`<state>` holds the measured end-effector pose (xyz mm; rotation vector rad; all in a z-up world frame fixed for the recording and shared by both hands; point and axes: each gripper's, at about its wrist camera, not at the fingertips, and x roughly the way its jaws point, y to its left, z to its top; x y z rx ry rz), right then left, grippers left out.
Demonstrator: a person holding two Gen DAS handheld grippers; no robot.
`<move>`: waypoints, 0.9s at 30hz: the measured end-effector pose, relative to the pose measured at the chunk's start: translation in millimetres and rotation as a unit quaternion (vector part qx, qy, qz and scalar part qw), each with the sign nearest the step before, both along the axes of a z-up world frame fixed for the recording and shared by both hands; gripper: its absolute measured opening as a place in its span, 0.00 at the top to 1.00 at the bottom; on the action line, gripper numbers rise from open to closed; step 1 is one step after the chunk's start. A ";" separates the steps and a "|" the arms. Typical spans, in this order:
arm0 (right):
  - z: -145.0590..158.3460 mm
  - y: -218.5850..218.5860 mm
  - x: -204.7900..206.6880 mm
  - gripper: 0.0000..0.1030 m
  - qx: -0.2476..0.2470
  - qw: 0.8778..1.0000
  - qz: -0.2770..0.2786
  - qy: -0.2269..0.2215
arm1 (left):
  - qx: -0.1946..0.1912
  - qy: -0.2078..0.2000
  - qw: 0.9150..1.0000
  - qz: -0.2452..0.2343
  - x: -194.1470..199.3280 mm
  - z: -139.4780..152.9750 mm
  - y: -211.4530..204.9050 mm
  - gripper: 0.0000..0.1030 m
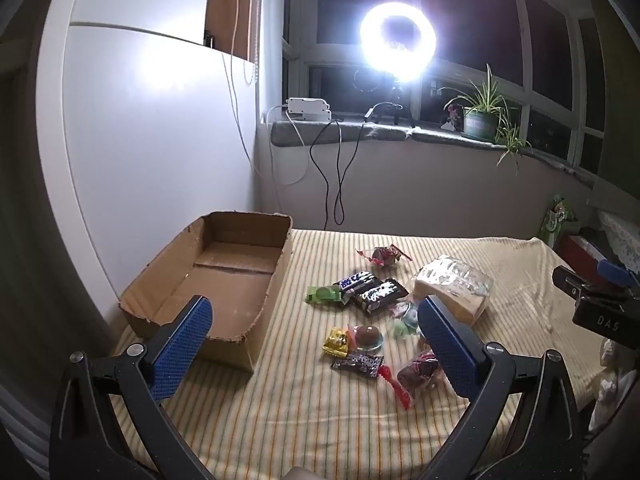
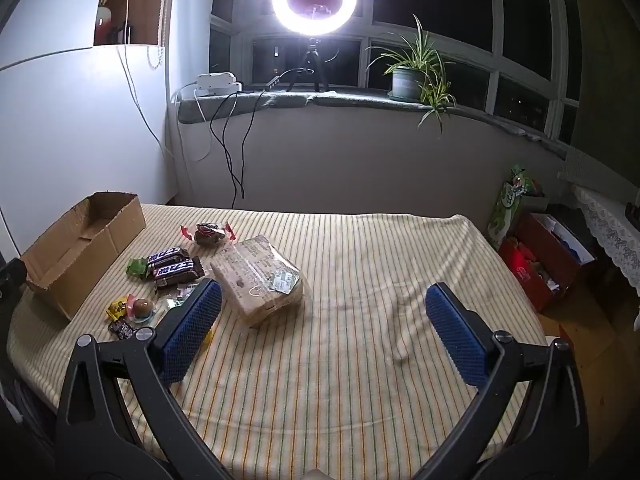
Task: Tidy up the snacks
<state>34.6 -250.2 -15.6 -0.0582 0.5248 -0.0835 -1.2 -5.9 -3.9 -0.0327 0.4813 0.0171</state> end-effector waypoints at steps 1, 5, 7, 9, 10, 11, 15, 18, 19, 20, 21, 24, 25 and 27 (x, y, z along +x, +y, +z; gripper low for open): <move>3.2 1.3 -2.6 0.00 0.001 1.000 0.001 -0.001 | 0.001 0.000 1.000 0.000 0.0 -0.1 -0.5 0.01; 4.1 -0.6 -0.6 0.00 0.006 1.000 0.005 0.000 | -0.001 0.001 1.000 -0.004 1.7 1.8 0.8 0.01; 4.6 -0.7 -0.8 0.00 0.005 1.000 0.004 0.000 | 0.000 0.001 1.000 -0.005 2.1 1.8 -0.3 0.01; 4.6 -1.0 -1.0 0.00 0.005 1.000 0.005 -0.002 | 0.000 0.001 1.000 -0.005 1.8 1.3 -0.9 0.01; 4.8 -1.1 -1.2 0.00 0.005 1.000 0.005 -0.002 | 0.000 0.002 1.000 -0.006 1.7 1.2 -0.9 0.01; 5.1 -1.5 -1.6 0.00 0.005 1.000 0.005 -0.003 | 0.000 0.002 1.000 -0.006 1.3 1.2 -1.1 0.01; 4.6 -1.1 -1.8 0.00 0.004 1.000 0.004 -0.002 | 0.002 0.002 1.000 -0.007 0.2 2.3 -2.3 0.01; 4.5 -2.1 -2.3 0.00 0.006 1.000 0.004 -0.002 | 0.003 0.000 1.000 -0.007 -0.3 3.0 -3.2 0.01; 4.3 -2.0 -2.2 0.00 0.005 1.000 0.003 -0.002 | 0.002 0.000 1.000 -0.008 -0.4 3.0 -3.3 0.01; 4.3 -2.3 -2.1 0.00 0.005 1.000 0.003 -0.002 | 0.002 0.000 1.000 -0.008 -0.3 2.9 -3.5 0.01; 4.5 -2.4 -2.0 0.00 0.005 1.000 0.004 -0.002 | 0.002 0.001 1.000 -0.007 -0.1 2.7 -3.7 0.01; 4.4 -2.3 -2.1 0.00 0.005 1.000 0.003 -0.002 | 0.000 0.002 1.000 -0.007 0.1 1.7 -3.5 0.01; 4.3 -2.4 -2.1 0.00 0.005 1.000 0.003 -0.002 | 0.001 0.002 1.000 -0.007 -0.1 1.2 -3.6 0.01; 4.1 -3.0 -2.1 0.00 0.005 1.000 0.003 -0.001 | 0.001 0.003 1.000 -0.008 -0.5 0.4 -4.4 0.01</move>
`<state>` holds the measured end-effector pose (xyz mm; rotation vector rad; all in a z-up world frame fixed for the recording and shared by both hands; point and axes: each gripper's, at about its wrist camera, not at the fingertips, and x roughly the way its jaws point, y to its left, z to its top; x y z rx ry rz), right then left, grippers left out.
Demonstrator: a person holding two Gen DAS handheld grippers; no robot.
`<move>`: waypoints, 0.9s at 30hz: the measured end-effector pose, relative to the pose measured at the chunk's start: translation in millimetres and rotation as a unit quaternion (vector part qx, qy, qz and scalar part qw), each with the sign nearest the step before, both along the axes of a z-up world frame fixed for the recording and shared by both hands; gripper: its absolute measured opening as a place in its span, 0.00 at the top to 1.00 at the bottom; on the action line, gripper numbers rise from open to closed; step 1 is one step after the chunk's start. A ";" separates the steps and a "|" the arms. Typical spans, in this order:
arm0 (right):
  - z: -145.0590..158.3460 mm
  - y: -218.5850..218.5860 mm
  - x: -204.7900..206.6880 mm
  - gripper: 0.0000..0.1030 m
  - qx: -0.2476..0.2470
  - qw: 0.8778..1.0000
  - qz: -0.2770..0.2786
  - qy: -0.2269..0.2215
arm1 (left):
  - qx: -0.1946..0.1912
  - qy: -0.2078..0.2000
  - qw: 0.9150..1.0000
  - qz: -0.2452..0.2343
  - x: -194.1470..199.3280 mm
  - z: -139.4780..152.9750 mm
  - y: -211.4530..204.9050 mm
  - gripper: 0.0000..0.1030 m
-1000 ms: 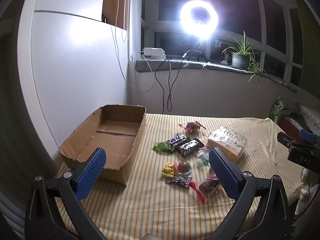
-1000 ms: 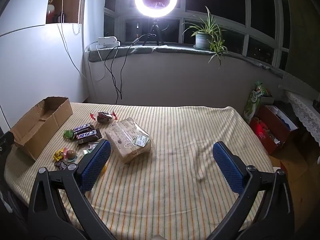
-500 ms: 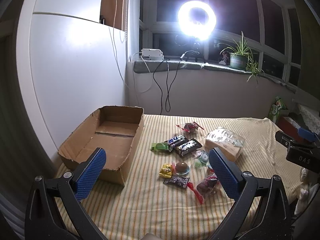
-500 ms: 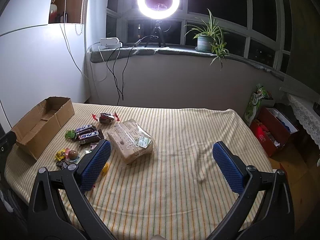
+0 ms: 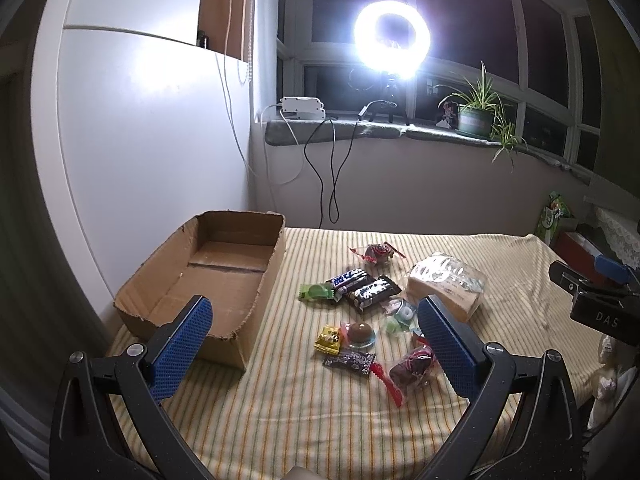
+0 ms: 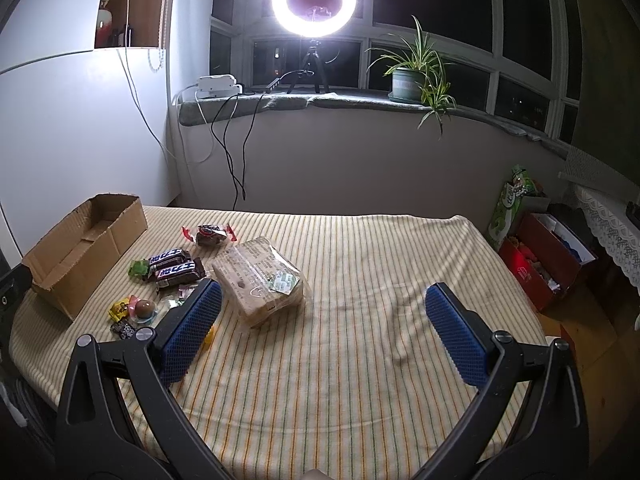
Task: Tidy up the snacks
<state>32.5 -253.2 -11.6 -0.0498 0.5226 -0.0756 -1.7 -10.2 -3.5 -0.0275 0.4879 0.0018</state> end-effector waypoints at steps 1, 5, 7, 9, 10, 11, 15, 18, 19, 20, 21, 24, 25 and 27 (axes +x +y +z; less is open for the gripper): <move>-0.1 -0.1 -0.1 0.00 0.000 1.000 0.000 0.000 | 0.000 0.000 1.000 0.000 -0.1 0.2 -0.1 0.01; -1.0 -0.6 -0.2 0.00 0.001 1.000 0.001 0.000 | 0.000 -0.002 1.000 -0.001 -0.7 0.7 -0.5 0.01; -1.5 -0.8 -0.4 0.00 0.001 1.000 0.001 0.000 | 0.000 -0.002 1.000 -0.002 -0.8 0.4 -0.9 0.01; -1.8 -1.0 -0.2 0.00 0.000 1.000 0.000 0.000 | 0.000 -0.001 1.000 -0.002 -1.2 0.2 -1.3 0.01; -1.9 -1.0 -0.1 0.00 0.000 1.000 0.001 0.001 | 0.000 -0.001 1.000 -0.002 -1.3 0.2 -1.5 0.01; -2.0 -1.5 -0.2 0.00 0.001 1.000 0.001 0.001 | 0.000 -0.001 1.000 -0.002 -1.4 0.1 -1.8 0.01; -2.6 -0.3 -0.2 0.00 0.000 1.000 0.000 0.001 | 0.002 0.000 1.000 -0.003 -1.3 -0.2 -2.5 0.01; -2.5 -0.6 -0.2 0.00 0.001 1.000 0.001 0.001 | 0.003 0.000 1.000 -0.003 -1.5 -0.3 -3.0 0.01; -2.5 -0.3 0.0 0.00 0.001 1.000 0.001 0.001 | 0.003 -0.001 1.000 -0.002 -1.6 -0.3 -2.8 0.01; -2.5 -0.3 0.1 0.00 0.001 1.000 0.000 0.001 | 0.003 -0.001 1.000 -0.003 -1.6 -0.3 -2.8 0.01; -2.8 -1.1 -0.1 0.00 0.001 1.000 0.000 0.001 | 0.003 0.000 1.000 -0.003 -1.4 -0.3 -3.0 0.01; -3.2 -0.3 0.2 0.00 0.001 1.000 0.000 0.001 | 0.000 0.000 1.000 -0.003 -1.8 -0.4 -2.6 0.01; -3.3 -0.3 0.2 0.00 0.001 1.000 0.000 0.002 | 0.000 0.000 1.000 -0.003 -1.8 -0.7 -2.9 0.01; -4.1 -0.7 -0.2 0.00 0.001 1.000 0.000 0.002 | 0.000 0.000 1.000 -0.003 -1.8 -0.6 -2.8 0.01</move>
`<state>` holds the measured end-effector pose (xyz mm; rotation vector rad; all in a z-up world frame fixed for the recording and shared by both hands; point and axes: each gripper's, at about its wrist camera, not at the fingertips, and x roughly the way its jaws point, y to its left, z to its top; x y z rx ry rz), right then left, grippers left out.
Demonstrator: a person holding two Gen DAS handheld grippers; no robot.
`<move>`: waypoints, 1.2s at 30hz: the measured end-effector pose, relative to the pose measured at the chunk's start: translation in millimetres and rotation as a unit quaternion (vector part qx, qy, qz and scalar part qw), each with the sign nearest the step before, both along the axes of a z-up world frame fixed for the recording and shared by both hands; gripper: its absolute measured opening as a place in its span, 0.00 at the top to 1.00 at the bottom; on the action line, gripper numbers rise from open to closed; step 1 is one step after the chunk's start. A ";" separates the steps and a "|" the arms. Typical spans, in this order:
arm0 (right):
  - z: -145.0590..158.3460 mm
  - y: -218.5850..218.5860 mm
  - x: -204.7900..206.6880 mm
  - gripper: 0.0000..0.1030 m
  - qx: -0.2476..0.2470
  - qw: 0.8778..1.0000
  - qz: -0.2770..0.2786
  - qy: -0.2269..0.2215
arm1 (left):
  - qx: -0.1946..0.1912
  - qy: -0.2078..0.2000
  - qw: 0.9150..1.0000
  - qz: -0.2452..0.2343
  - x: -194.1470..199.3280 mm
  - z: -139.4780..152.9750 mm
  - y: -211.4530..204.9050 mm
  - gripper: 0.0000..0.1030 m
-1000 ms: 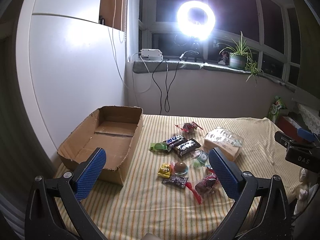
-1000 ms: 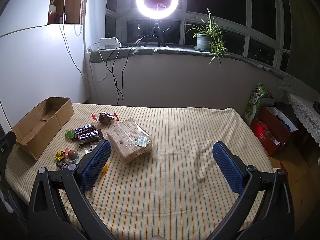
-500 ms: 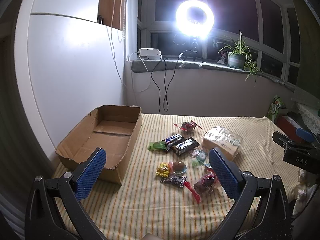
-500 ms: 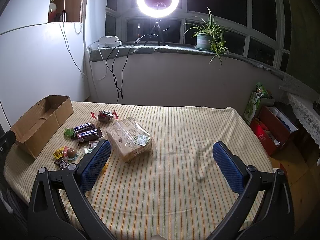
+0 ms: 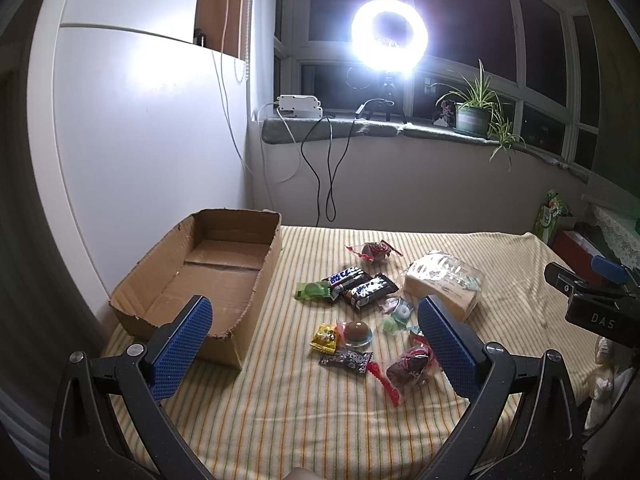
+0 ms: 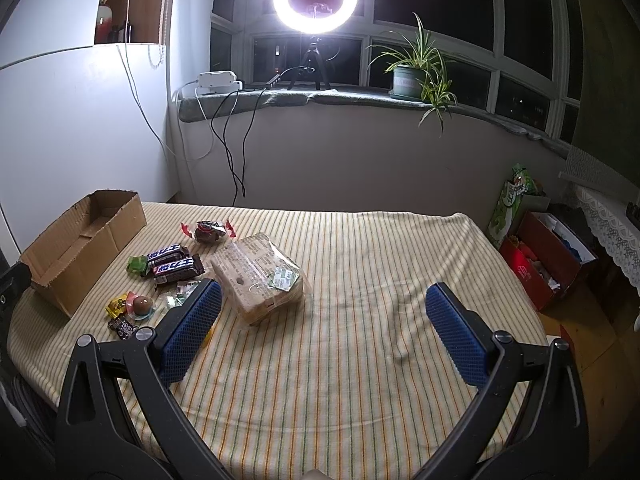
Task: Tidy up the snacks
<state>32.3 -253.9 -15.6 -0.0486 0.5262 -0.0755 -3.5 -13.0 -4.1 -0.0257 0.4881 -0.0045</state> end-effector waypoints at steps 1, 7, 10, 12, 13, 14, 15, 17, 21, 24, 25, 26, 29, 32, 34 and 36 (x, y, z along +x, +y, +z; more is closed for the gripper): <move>-0.2 -0.2 -0.1 0.00 0.000 1.000 0.000 0.000 | 0.000 0.000 1.000 0.000 0.2 0.0 0.2 0.01; -0.5 0.6 0.4 0.00 -0.001 1.000 0.001 0.001 | 0.000 0.000 1.000 -0.002 0.0 -1.0 -0.9 0.01; -0.4 0.5 0.4 0.00 0.000 1.000 0.001 0.001 | -0.001 0.001 1.000 -0.002 0.0 -1.1 -1.4 0.02; -1.7 0.1 0.6 0.00 -0.001 1.000 0.001 0.001 | -0.002 0.002 1.000 -0.003 0.5 -1.9 -2.0 0.02; -1.3 0.6 0.8 0.00 0.000 1.000 0.002 0.001 | -0.002 0.003 1.000 -0.004 0.9 -2.4 -2.4 0.02; -2.1 0.3 0.9 0.00 0.000 1.000 0.002 0.002 | -0.002 0.003 1.000 -0.004 1.3 -3.0 -2.3 0.02; -1.9 0.7 1.1 0.00 -0.001 1.000 0.002 0.002 | -0.002 0.004 1.000 -0.005 1.6 -3.6 -2.4 0.02; -3.2 1.5 3.0 0.00 -0.002 1.000 0.003 0.004 | -0.003 0.006 1.000 -0.005 2.6 -5.1 -2.5 0.02; -6.4 1.8 5.6 0.00 -0.001 1.000 0.007 0.010 | -0.004 0.014 1.000 -0.010 5.6 -9.6 -0.7 0.06; -10.5 0.2 8.6 0.00 0.006 1.000 0.020 0.015 | -0.011 0.024 1.000 -0.016 8.6 -15.0 1.0 0.09; -12.0 0.1 10.0 0.00 0.008 1.000 0.023 0.017 | -0.013 0.027 0.999 -0.018 9.2 -16.9 1.4 0.11; -14.1 -0.5 11.3 0.00 0.012 0.999 0.028 0.020 | -0.017 0.034 0.999 -0.022 10.4 -20.0 2.0 0.13; -21.5 -1.2 14.6 0.08 0.028 0.998 0.054 0.031 | -0.029 0.048 0.998 -0.031 13.2 -26.6 3.8 0.19; -30.7 -0.9 21.3 0.16 0.045 0.995 0.074 0.055 | -0.038 0.062 0.996 -0.044 14.4 -33.3 2.5 0.25; -38.0 -0.8 24.8 0.21 0.060 0.992 0.089 0.071 | -0.046 0.071 0.995 -0.053 14.6 -37.6 1.8 0.27; -44.3 1.5 27.3 0.25 0.067 0.989 0.103 0.082 | -0.057 0.082 0.993 -0.063 15.9 -42.5 1.0 0.31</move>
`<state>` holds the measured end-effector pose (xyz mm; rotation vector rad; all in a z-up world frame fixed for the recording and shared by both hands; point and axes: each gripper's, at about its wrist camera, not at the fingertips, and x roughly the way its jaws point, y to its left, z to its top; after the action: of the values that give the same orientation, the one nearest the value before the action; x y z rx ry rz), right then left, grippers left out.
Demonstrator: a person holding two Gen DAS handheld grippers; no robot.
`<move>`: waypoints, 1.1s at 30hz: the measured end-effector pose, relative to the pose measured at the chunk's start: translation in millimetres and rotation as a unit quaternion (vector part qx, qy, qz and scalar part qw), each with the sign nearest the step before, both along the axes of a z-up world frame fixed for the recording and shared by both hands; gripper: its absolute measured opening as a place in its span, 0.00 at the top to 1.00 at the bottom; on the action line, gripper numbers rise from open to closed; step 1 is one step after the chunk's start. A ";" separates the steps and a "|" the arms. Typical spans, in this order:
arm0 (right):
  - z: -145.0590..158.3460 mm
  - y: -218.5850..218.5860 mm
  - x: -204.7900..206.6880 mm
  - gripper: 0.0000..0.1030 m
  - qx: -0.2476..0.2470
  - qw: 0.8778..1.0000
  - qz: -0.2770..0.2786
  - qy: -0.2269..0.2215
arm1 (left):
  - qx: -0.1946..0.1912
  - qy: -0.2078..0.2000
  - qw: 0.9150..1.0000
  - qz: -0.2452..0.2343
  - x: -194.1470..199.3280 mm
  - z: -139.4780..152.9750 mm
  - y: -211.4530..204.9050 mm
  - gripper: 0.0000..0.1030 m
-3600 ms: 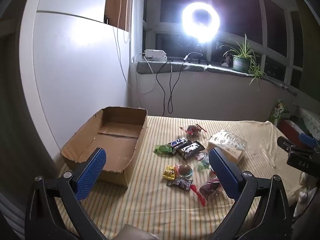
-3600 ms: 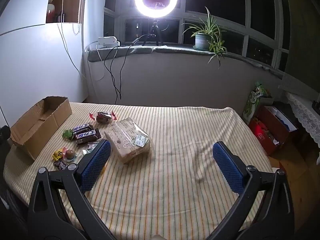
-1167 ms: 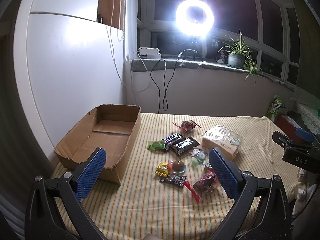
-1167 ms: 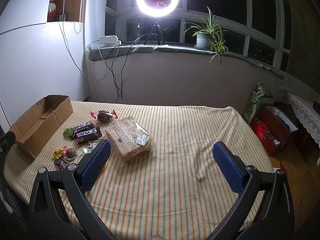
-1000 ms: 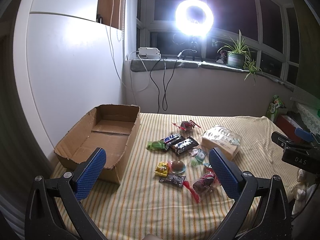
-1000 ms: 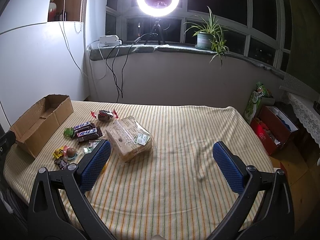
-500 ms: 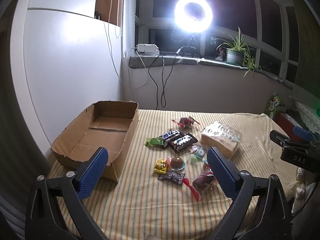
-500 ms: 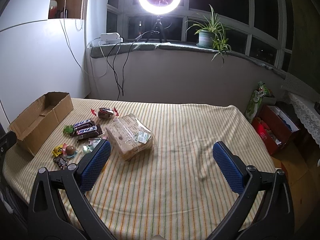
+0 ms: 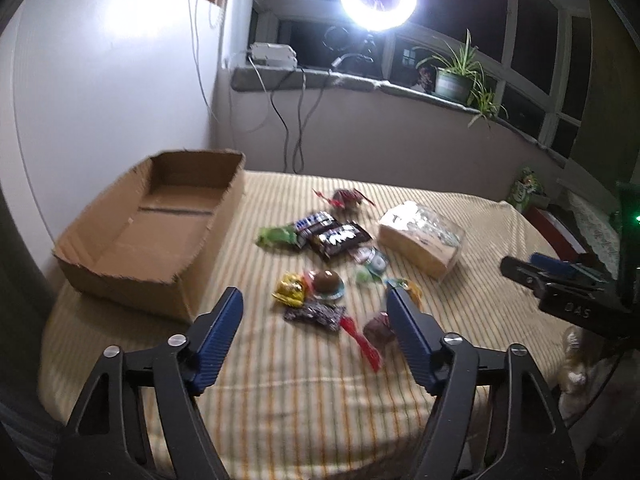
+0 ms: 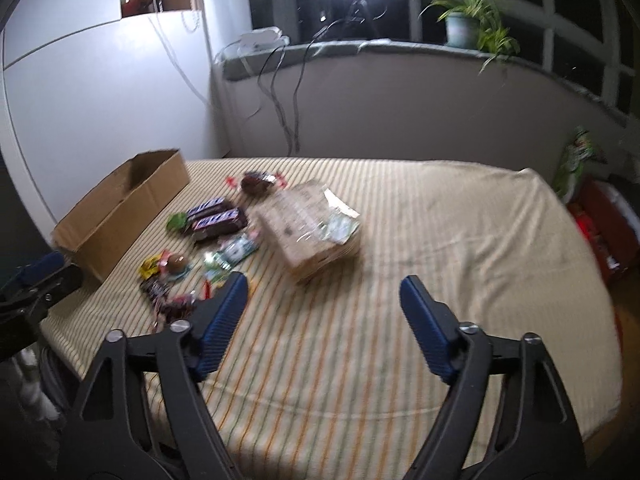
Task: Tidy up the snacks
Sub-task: 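Grasp red-wrapped chocolate with left tool while right tool reaches for jelly cup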
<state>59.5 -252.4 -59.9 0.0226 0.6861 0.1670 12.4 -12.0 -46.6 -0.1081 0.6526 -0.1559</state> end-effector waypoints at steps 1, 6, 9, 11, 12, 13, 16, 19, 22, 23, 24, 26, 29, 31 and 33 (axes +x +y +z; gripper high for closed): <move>-3.3 2.1 1.5 0.28 0.003 1.000 0.010 0.005 | -0.004 0.004 1.000 -0.004 0.6 -1.9 -0.5 0.33; -15.7 16.1 15.8 0.37 0.019 0.996 0.081 0.038 | -0.017 0.019 0.999 -0.042 4.0 -7.6 -10.6 0.38; -19.7 27.6 25.6 0.42 0.020 0.991 0.124 0.055 | -0.015 0.022 0.997 -0.067 6.8 -10.2 -19.5 0.40; -21.9 34.3 33.0 0.43 0.022 0.986 0.152 0.069 | -0.010 0.026 0.996 -0.080 9.4 -11.6 -25.0 0.43; -23.7 38.2 37.3 0.43 0.020 0.984 0.162 0.074 | -0.005 0.029 0.996 -0.087 11.2 -13.0 -27.8 0.44; -25.1 41.4 41.4 0.43 0.015 0.982 0.169 0.078 | -0.001 0.031 0.995 -0.093 12.8 -14.1 -29.9 0.46; -30.1 46.8 53.0 0.43 0.006 0.979 0.185 0.088 | 0.009 0.039 0.993 -0.111 19.0 -19.1 -35.7 0.47; -34.9 50.3 62.1 0.43 0.008 0.973 0.204 0.105 | 0.029 0.044 0.990 -0.135 24.0 -24.2 -43.0 0.47; -36.2 54.6 67.2 0.43 0.012 0.968 0.223 0.115 | 0.043 0.042 0.987 -0.151 28.2 -28.6 -48.6 0.50; -37.0 56.6 69.1 0.43 0.009 0.967 0.226 0.116 | 0.048 0.043 0.986 -0.157 30.0 -31.0 -50.3 0.53; -37.7 58.2 71.2 0.43 0.009 0.966 0.229 0.118 | 0.049 0.045 0.985 -0.162 31.5 -33.1 -51.3 0.54; -39.5 60.4 76.5 0.43 0.009 0.964 0.234 0.124 | 0.052 0.048 0.983 -0.172 34.3 -36.4 -53.5 0.55; -44.4 63.2 84.4 0.43 0.002 0.962 0.238 0.135 | 0.067 0.048 0.979 -0.184 38.2 -41.8 -58.2 0.55; -48.7 65.1 89.9 0.43 0.002 0.960 0.241 0.142 | 0.070 0.047 0.978 -0.189 39.9 -43.7 -60.3 0.55; -51.2 66.3 92.5 0.43 0.004 0.958 0.244 0.147 | 0.074 0.047 0.976 -0.198 42.0 -45.9 -61.9 0.55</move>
<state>152.0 -186.1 -111.1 -0.1172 0.9817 0.6517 54.5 -73.9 -92.5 0.1609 0.7724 -0.4877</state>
